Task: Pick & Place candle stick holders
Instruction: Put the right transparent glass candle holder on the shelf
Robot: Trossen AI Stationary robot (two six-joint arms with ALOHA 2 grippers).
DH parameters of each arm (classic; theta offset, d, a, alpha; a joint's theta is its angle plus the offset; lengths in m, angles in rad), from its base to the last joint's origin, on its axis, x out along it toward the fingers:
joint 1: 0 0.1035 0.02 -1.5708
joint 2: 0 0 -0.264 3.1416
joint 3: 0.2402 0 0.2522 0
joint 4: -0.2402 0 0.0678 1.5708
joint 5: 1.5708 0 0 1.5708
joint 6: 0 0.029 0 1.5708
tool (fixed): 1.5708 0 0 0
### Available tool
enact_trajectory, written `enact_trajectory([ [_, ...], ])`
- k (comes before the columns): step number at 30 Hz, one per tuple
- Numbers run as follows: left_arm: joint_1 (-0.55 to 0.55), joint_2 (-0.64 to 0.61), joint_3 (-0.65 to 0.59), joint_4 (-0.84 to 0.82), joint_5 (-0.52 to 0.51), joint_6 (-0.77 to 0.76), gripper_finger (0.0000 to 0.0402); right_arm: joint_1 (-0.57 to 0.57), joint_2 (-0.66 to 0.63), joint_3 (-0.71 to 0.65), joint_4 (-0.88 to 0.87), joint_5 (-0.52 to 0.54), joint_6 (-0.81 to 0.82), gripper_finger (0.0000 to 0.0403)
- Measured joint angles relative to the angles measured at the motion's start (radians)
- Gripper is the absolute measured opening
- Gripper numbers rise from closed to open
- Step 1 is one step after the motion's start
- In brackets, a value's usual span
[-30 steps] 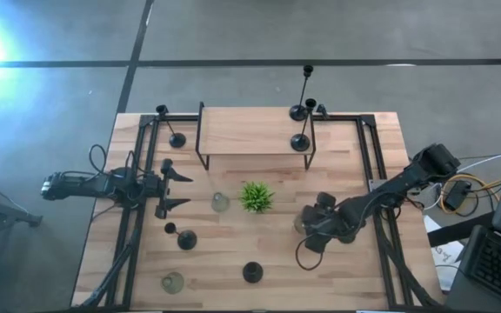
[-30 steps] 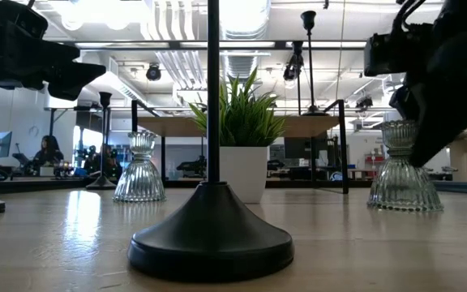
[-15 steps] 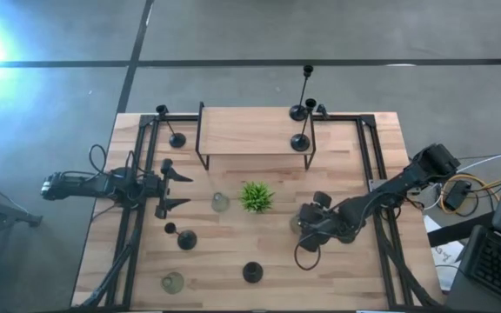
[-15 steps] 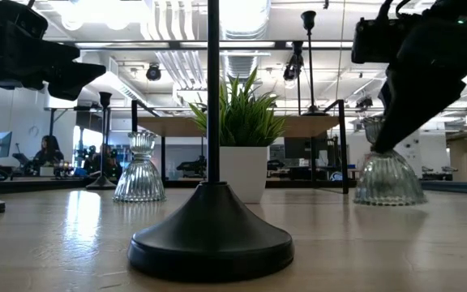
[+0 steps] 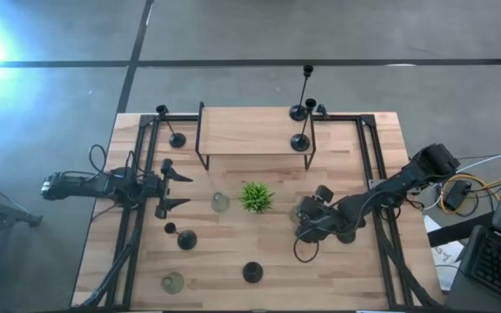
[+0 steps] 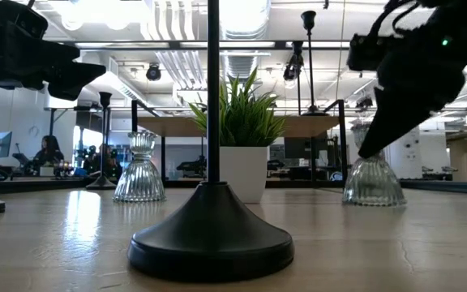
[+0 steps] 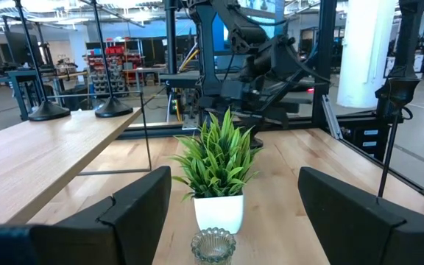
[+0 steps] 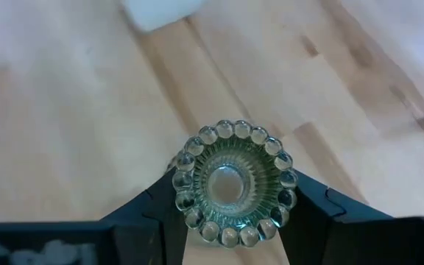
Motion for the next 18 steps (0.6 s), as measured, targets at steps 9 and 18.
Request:
enact_trajectory([
  [9,0.000,0.000,0.000,0.000,0.000,0.000,0.0300,-0.031,-0.002,-0.036,0.061,0.055,-0.007,0.0145],
  [18,0.000,0.000,0.000,0.000,0.000,0.000,0.0300,-0.051,-0.011,0.050,0.070,0.070,-0.099,0.0145],
])
